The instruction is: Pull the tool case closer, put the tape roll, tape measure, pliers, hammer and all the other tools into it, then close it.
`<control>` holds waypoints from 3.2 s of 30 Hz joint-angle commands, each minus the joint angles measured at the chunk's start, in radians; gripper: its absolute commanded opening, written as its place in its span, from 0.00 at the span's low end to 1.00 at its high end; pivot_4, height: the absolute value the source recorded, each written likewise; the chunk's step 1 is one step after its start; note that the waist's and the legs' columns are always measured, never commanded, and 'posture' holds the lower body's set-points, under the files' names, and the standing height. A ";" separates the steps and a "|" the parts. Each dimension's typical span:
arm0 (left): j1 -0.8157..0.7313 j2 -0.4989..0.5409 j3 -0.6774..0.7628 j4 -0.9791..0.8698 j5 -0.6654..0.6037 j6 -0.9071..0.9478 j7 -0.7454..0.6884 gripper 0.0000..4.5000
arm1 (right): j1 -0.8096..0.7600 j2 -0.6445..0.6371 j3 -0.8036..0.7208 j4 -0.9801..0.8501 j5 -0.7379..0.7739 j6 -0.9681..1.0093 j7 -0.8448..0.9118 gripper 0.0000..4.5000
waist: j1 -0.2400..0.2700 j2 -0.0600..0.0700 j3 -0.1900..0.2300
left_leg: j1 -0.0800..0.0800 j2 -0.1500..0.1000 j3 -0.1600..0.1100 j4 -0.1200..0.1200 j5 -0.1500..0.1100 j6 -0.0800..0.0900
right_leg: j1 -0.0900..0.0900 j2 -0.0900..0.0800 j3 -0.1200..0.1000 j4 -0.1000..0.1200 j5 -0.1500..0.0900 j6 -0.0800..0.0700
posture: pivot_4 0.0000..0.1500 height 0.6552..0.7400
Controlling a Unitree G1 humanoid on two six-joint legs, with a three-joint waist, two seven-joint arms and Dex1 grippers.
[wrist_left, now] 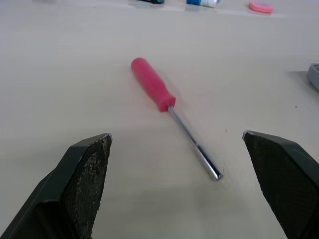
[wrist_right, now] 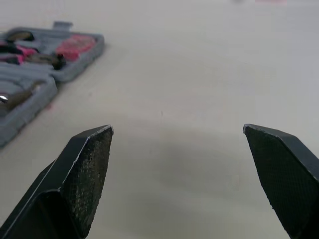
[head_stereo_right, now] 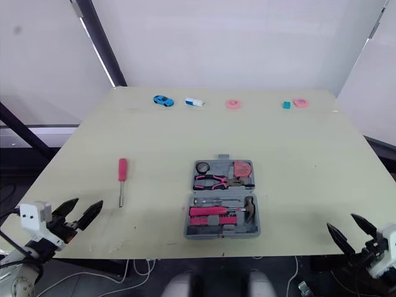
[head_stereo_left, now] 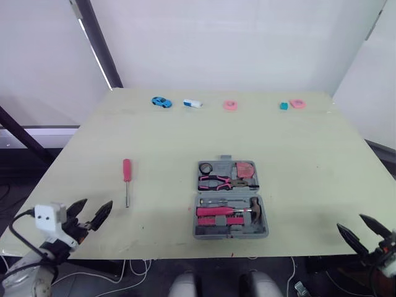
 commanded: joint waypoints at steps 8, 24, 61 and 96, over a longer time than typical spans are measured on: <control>-0.214 -0.022 -0.075 0.046 0.085 0.081 0.219 1.00 | -0.131 -0.117 0.159 -0.290 0.126 0.162 0.112 0.98 | 0.003 -0.001 0.000 | -0.002 -0.004 0.001 -0.001 0.000 0.000 | 0.001 0.001 -0.002 -0.001 0.002 0.003 | 1.00 1.00; -0.480 -0.066 -0.202 0.340 0.227 0.160 0.403 1.00 | -0.307 -0.166 0.286 -0.397 0.161 0.220 0.166 0.98 | 0.002 -0.003 0.000 | -0.003 -0.005 0.000 0.000 0.000 0.000 | 0.001 0.002 -0.003 -0.001 0.003 0.004 | 1.00 1.00; 0.117 -0.325 -0.404 -0.656 0.208 0.557 0.534 0.11 | -0.343 -0.097 0.403 -0.310 0.061 0.108 0.212 1.00 | 0.004 -0.003 0.001 | -0.002 -0.005 -0.001 0.000 0.000 0.000 | 0.001 0.001 -0.001 0.000 0.001 0.000 | 1.00 1.00; 0.033 -0.379 -0.353 -0.617 0.202 0.481 0.565 0.11 | -0.274 -0.145 0.386 -0.336 0.039 0.097 0.217 1.00 | 0.001 -0.004 0.001 | -0.002 -0.005 -0.001 0.001 0.000 0.000 | 0.001 0.002 -0.002 0.000 0.000 0.000 | 1.00 1.00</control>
